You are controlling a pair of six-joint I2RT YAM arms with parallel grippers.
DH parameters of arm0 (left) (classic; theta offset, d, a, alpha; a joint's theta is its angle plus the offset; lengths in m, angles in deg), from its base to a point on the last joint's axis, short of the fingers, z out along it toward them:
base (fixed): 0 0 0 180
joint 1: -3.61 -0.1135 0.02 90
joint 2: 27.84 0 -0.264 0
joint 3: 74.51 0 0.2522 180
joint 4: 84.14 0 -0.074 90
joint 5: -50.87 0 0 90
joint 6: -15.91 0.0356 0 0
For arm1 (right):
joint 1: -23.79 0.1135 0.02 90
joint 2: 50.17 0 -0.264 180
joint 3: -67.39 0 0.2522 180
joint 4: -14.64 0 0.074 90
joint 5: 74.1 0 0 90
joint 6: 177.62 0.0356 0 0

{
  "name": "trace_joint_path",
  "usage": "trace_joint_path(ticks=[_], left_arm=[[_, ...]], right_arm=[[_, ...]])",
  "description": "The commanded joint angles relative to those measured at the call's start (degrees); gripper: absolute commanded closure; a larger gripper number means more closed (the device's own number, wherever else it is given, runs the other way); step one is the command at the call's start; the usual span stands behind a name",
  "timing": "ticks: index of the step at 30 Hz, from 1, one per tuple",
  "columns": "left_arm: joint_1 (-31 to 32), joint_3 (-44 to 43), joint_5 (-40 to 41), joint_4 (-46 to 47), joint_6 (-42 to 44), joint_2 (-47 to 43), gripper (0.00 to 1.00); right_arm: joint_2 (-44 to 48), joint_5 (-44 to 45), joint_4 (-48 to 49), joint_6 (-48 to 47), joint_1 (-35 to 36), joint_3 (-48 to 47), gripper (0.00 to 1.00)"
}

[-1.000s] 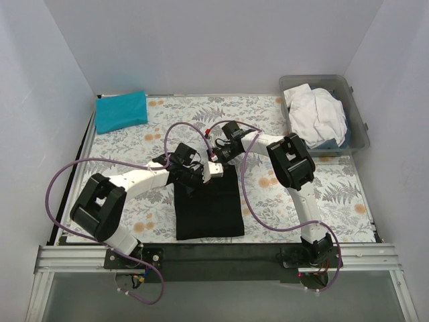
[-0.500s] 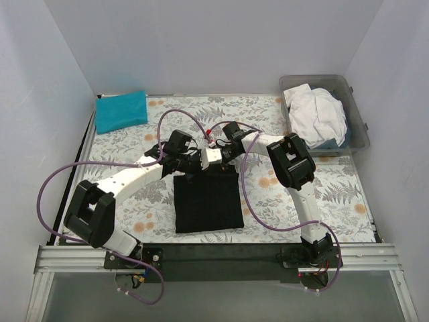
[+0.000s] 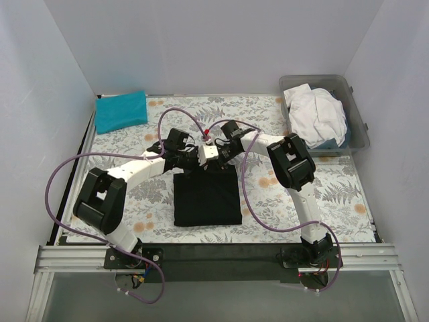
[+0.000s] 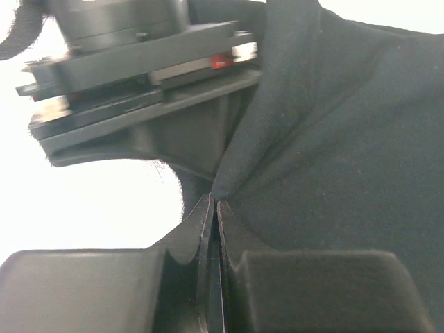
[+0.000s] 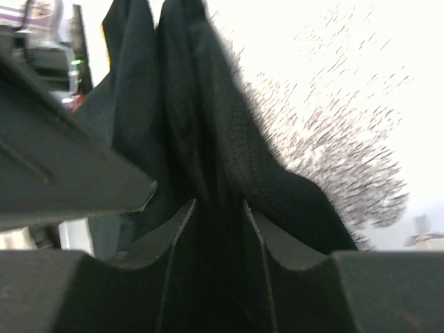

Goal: Fold and stack the t-shirts
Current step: Fold the tshirt

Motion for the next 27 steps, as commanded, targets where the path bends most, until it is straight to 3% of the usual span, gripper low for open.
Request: trace_joint_path(ticks=[1, 8, 21, 27], left_arm=[[-0.2, 0.8, -1.5, 1.9, 1.6, -5.4, 1.0], [0.9, 0.9, -2.2, -0.6, 2.0, -8.0, 1.0], [1.0, -2.4, 0.0, -0.3, 1.5, -8.0, 1.0], [-0.9, -5.0, 0.2, 0.2, 2.9, -5.7, 1.0]], right_arm=[[2.8, 7.1, -3.5, -4.1, 0.3, -5.6, 0.6], [2.0, 7.5, -4.6, -4.9, 0.2, -10.1, 0.59], [-4.5, 4.1, -4.4, -6.7, 0.9, -5.8, 0.77], [-2.7, 3.1, -4.2, -7.5, 1.2, -3.7, 0.78]])
